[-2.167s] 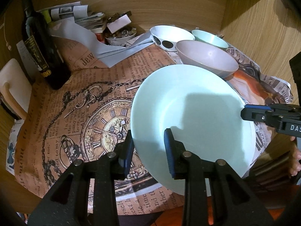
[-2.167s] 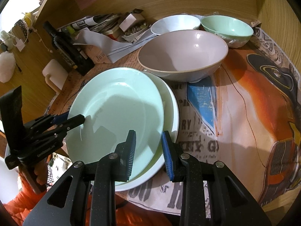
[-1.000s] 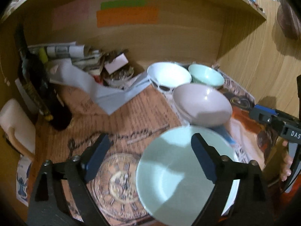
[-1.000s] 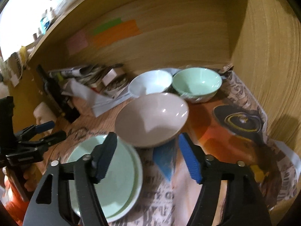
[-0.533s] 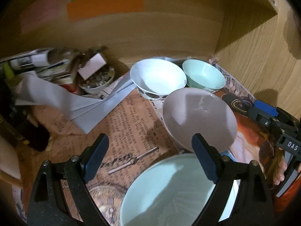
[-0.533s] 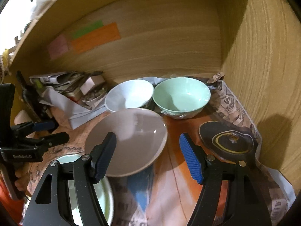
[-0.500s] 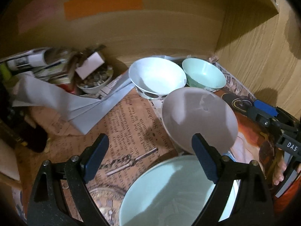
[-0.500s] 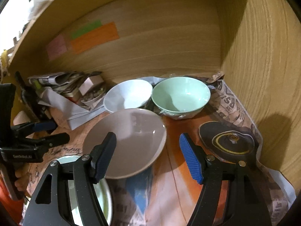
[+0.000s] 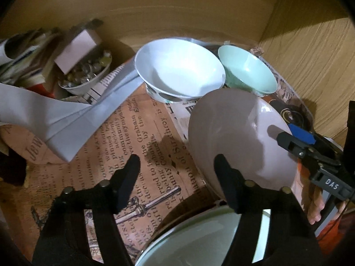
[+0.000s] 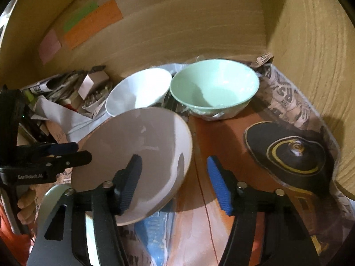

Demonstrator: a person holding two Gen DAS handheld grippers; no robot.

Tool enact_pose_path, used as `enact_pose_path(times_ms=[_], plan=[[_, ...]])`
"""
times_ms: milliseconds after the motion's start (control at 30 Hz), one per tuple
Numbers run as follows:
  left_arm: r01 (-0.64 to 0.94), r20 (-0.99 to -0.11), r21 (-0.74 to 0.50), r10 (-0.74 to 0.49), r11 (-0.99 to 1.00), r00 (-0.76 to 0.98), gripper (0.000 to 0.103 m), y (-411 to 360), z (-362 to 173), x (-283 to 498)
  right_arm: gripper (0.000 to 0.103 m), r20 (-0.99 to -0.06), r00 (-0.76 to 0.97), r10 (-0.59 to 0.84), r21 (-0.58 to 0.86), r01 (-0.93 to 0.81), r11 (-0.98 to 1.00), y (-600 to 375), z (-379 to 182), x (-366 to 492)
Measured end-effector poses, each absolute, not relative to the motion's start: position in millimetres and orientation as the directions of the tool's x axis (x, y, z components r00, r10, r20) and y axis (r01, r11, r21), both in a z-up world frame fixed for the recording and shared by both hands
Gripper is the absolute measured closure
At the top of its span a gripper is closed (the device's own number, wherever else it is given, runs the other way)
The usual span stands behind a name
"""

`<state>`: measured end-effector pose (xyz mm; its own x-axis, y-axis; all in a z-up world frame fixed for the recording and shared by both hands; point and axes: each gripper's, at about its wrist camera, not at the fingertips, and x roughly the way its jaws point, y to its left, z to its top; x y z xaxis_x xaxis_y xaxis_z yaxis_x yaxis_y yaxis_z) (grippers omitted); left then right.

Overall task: Organize plates and bowls
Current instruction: 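Grasp the large mauve bowl rim with both grippers together, then lift the mauve bowl with both grippers and carry it toward the wine bottle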

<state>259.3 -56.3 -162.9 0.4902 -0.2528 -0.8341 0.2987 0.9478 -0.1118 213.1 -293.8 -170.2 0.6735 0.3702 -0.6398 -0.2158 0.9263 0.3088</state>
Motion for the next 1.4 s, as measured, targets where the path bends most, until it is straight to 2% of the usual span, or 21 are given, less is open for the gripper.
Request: enact_pose_path(times_ms=[233,300,400,600,867,1400], plan=[[0.359,-0.844,-0.129,-0.292,0.924,0.449,0.066,-71,-170,260,0.069,-0.648,0.648,0.402,0.340,-0.226,0.913,-293,-176,217],[0.381,-0.846,-0.125,-0.299,0.916,0.442,0.075,-77,-171,260,0.070,-0.643,0.647,0.409,0.353,-0.224,0.908,-294,-177,218],[0.400,-0.851,-0.126,-0.306,0.908,0.427,0.081,-85,-174,260,0.074,-0.649,0.649,0.397,0.340,-0.220,0.914,-293,-179,218],[0.393,-0.851,-0.050,-0.245,0.918,0.464,0.081,-94,-174,259,0.075,-0.650,0.653,0.387,0.336,-0.210,0.918,-292,-176,218],[0.402,-0.829,-0.017,-0.238,0.915,0.506,0.081,-99,-162,249,0.075,-0.617,0.694,0.371,0.328,-0.201,0.923,-297,-163,208],[0.365,-0.735,-0.041,-0.275,0.930,0.620,0.081,-81,-120,210,0.075,-0.517,0.763,0.389,0.299,-0.265,0.917,-282,-121,171]])
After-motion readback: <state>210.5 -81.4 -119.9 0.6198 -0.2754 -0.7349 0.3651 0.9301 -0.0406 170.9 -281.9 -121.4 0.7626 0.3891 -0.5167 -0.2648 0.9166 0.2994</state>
